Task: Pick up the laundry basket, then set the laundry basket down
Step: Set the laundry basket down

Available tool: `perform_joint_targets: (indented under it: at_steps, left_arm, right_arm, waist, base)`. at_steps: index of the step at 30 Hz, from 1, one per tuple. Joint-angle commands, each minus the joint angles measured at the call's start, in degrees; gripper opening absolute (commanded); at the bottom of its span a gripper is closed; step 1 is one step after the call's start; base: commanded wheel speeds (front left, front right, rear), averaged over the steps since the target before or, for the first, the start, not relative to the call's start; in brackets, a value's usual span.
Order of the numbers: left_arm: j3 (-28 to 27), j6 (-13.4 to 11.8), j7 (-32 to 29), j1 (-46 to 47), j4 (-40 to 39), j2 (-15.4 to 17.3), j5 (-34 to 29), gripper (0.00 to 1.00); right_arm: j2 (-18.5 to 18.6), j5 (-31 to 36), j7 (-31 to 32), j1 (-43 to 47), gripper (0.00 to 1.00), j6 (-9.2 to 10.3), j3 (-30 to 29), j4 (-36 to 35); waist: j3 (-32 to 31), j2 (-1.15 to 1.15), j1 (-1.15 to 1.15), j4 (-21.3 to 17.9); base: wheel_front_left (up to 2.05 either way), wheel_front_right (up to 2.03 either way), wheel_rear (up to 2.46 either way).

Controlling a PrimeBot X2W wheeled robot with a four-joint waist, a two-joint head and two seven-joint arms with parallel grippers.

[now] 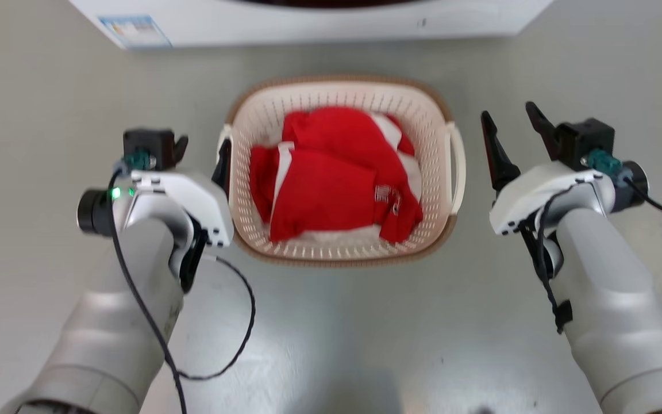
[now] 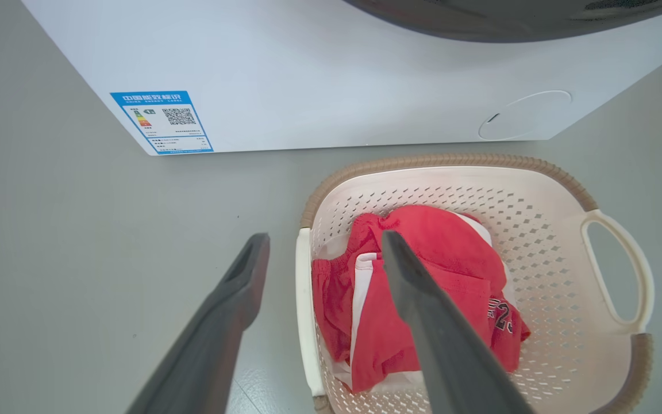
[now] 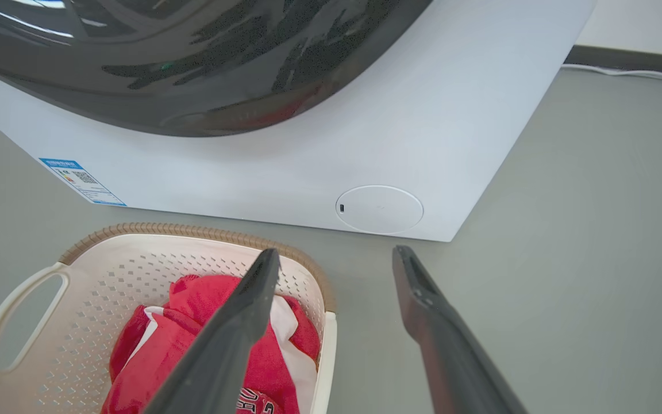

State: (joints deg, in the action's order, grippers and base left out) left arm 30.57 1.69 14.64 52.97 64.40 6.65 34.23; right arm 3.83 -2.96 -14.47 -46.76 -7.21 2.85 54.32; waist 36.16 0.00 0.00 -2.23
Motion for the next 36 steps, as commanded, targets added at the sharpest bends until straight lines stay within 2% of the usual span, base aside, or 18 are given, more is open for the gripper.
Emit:
perform_joint_targets:
  at_steps: [1,11,19,25,36]
  left_arm:
    - [-1.73,-0.55,0.36,-2.06,-1.38,2.00,-0.79,1.00]
    - [-8.45,-0.05,0.36,-12.99,-8.32,2.38,-2.57,1.00]
    - [-15.00,0.29,0.36,-22.15,-14.68,3.17,-4.89,1.00]
    - [-19.94,0.69,0.36,-28.86,-19.76,3.51,-6.57,1.00]
    - [-28.52,0.45,0.36,-40.95,-30.13,1.90,-10.00,1.00]
  right_arm:
    - [-0.94,1.07,-0.52,2.67,1.00,-0.28,0.06,-2.07]
    - [-0.95,4.24,-0.52,11.35,1.00,-0.28,-2.35,-8.11]
    - [-0.16,4.36,-0.52,18.62,1.00,-0.28,-2.93,-13.51]
    - [0.75,3.60,-0.52,23.47,1.00,-0.28,-2.75,-18.14]
    - [2.24,2.66,-0.52,32.81,1.00,-0.28,-1.12,-25.88]
  waist:
    - [-4.93,0.00,0.00,0.12]
    - [-18.08,0.00,0.00,0.58]
    - [-25.83,0.00,0.00,1.10]
    - [-30.09,0.00,0.00,0.80]
    - [-35.75,0.00,0.00,0.38]
  base:
    - [0.00,0.00,0.00]
    - [0.00,0.00,0.00]
    - [0.00,0.00,0.00]
    - [0.00,0.00,0.00]
    - [0.00,0.00,0.00]
